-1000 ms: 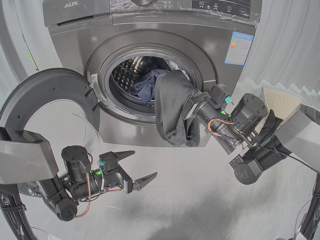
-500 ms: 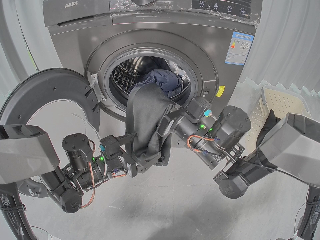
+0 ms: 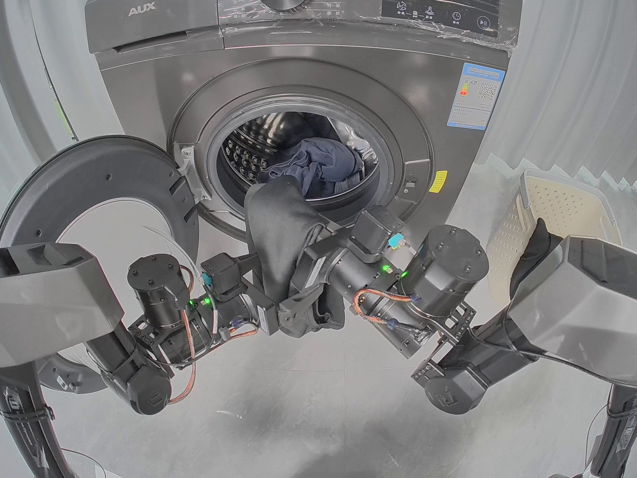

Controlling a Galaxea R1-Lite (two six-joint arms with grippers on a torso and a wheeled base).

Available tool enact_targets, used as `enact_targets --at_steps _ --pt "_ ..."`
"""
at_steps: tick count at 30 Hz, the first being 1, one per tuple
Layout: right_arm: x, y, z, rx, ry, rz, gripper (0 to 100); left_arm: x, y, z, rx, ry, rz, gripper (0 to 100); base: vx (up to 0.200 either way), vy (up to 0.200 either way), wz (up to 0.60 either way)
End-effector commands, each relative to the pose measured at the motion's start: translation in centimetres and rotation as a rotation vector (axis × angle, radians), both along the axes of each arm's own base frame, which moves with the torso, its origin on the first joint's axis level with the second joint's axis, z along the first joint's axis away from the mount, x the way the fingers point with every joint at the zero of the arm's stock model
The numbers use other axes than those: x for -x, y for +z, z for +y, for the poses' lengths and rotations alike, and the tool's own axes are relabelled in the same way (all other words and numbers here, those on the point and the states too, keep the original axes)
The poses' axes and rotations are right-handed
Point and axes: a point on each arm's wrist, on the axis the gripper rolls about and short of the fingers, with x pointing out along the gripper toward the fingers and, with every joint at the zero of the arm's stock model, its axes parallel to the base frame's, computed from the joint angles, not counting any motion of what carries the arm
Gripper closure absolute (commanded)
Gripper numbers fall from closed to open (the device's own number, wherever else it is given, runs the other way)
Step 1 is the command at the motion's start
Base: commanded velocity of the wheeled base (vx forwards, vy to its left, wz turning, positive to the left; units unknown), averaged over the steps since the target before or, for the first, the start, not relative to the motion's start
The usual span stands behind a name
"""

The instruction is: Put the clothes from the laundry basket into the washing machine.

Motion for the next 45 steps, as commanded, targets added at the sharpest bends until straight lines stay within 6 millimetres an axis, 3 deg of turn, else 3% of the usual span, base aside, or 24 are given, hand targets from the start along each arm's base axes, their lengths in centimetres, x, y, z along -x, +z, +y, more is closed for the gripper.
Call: enact_targets --at_steps 1,7,17,18,27,34,36,45 --pt "0.7 0.2 0.5 -0.008 0.022 0.001 100 -1.3 -0.2 -0.7 0.017 0.017 -0.014 0 0.000 0.000 0.00" --pt "2.0 0.7 0.4 -0.018 0.027 0.017 100 -3.6 -1.2 -1.7 0.031 0.055 -0.032 0 0.000 0.000 0.00" --pt "3.5 1.9 -0.9 -0.031 0.036 0.023 100 -5.2 -1.8 -2.3 0.050 0.114 -0.048 0 0.000 0.000 0.00" --pt "3.5 1.9 -1.0 -0.031 0.036 0.023 100 -5.3 -1.9 -2.4 0.050 0.116 -0.044 100 0.000 0.000 0.00" --pt "1.9 1.4 -2.9 -0.019 -0.030 0.044 100 -5.4 -0.1 -1.7 0.106 0.168 -0.067 100 0.000 0.000 0.00" --pt "-0.2 0.1 -5.2 0.016 -0.114 0.080 100 -3.4 4.6 0.0 0.181 0.185 -0.134 100 0.000 0.000 0.00" --pt "-0.9 -1.3 -5.4 0.043 -0.132 0.107 100 -2.6 5.7 0.4 0.207 0.178 -0.142 100 0.000 0.000 0.00" --pt "-2.3 -4.6 -4.8 0.098 -0.143 0.160 100 -1.8 6.4 0.4 0.216 0.167 -0.151 100 0.000 0.000 0.00"
